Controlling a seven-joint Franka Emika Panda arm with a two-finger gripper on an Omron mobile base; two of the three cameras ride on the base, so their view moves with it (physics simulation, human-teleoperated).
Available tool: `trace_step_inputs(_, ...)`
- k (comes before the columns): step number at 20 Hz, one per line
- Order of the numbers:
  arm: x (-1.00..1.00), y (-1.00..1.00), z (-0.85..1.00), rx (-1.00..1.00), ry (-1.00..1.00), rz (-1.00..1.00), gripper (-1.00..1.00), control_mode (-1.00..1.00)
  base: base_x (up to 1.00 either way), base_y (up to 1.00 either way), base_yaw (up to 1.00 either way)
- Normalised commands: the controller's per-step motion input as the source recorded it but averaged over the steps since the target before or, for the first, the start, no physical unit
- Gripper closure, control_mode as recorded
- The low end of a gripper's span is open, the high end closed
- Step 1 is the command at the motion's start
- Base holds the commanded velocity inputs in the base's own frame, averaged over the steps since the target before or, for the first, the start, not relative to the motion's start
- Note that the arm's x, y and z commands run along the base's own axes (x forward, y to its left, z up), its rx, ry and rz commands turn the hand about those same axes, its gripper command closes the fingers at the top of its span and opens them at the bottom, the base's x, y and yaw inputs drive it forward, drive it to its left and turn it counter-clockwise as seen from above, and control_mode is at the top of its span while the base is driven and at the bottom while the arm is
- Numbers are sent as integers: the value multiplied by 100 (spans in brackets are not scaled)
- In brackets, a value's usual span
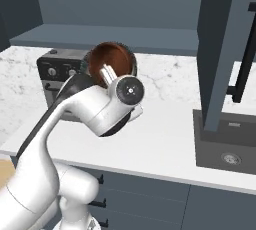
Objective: Pick up the bowls on the counter and stack them on top of one another in the open cabinet. Place the smaller bowl on top of the larger bowl.
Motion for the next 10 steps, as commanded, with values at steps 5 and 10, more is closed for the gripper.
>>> trace_step_inputs(5, 36, 43, 100, 1, -17, 0, 100, -100, 0, 0, 0)
trace_step_inputs(10, 95, 45, 100, 0, 1, 0, 100, -100, 0, 0, 0)
